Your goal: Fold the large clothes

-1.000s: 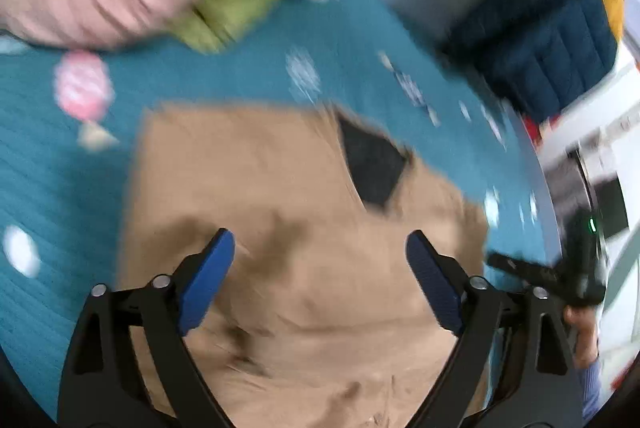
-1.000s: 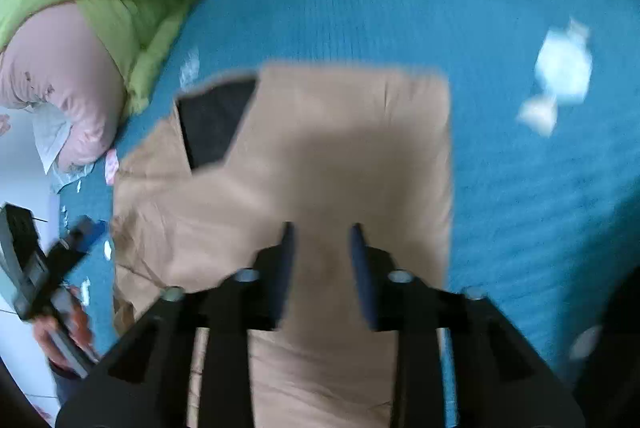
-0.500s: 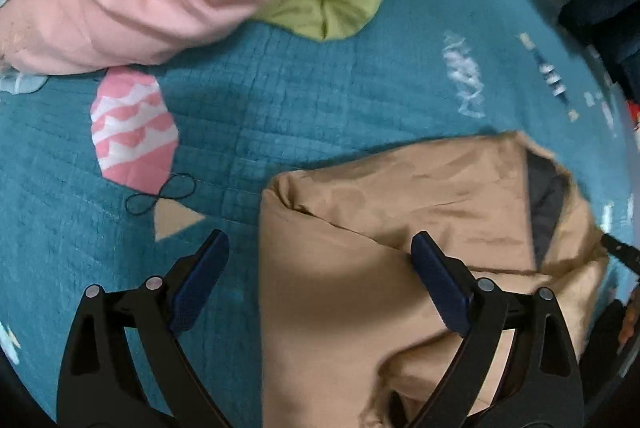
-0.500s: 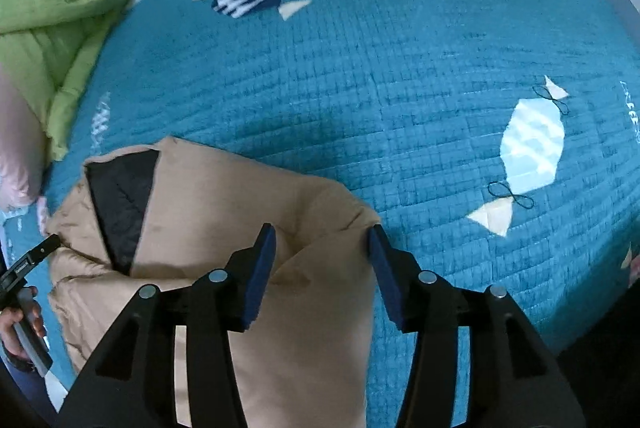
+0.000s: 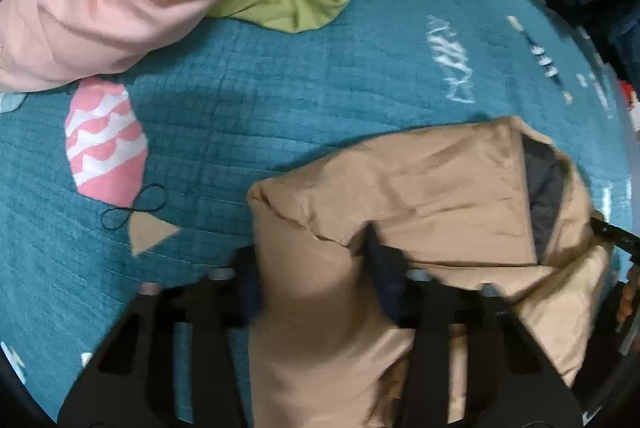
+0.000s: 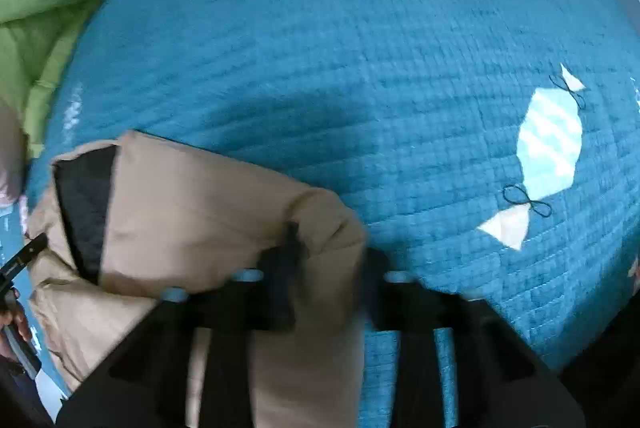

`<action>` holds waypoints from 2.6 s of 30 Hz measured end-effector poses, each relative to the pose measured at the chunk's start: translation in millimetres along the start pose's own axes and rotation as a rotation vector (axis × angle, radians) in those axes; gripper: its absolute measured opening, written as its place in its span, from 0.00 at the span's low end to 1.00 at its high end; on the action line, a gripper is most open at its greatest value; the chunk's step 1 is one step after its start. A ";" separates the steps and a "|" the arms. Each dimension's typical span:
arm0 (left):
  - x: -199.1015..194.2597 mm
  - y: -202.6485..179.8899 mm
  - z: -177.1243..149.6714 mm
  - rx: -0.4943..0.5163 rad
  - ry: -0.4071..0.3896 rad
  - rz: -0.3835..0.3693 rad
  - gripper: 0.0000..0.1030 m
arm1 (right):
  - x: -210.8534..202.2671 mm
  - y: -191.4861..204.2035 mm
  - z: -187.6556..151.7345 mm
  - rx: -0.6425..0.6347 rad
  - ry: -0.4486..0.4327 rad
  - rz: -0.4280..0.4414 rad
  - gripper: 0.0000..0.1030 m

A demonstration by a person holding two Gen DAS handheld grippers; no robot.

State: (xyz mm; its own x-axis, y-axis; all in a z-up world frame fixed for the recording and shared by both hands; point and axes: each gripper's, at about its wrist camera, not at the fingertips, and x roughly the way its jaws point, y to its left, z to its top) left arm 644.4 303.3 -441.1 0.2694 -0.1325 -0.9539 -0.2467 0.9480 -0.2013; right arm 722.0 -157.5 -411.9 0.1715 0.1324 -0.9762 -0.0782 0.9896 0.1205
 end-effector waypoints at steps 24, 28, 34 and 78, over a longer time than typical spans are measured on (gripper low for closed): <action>-236.8 -4.8 -222.0 0.134 -0.339 -0.205 0.19 | -226.8 -1.5 -228.8 -0.111 -0.391 0.193 0.11; -236.1 6.8 -288.8 0.135 -0.309 -0.210 0.19 | -222.3 -4.3 -294.4 -0.134 -0.323 0.166 0.11; -200.2 32.8 -363.1 0.071 -0.225 -0.235 0.20 | -165.4 -16.4 -384.1 -0.105 -0.164 0.119 0.12; -174.4 38.6 -389.8 -0.175 -0.182 -0.213 0.82 | -121.0 -0.5 -380.1 0.147 -0.048 0.206 0.06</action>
State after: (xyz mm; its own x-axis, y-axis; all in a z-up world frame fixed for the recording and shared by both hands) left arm 225.0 250.2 -369.3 0.4906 -0.2536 -0.8336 -0.3187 0.8382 -0.4426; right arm 327.9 -195.2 -362.3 0.2139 0.3306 -0.9192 0.0268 0.9386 0.3439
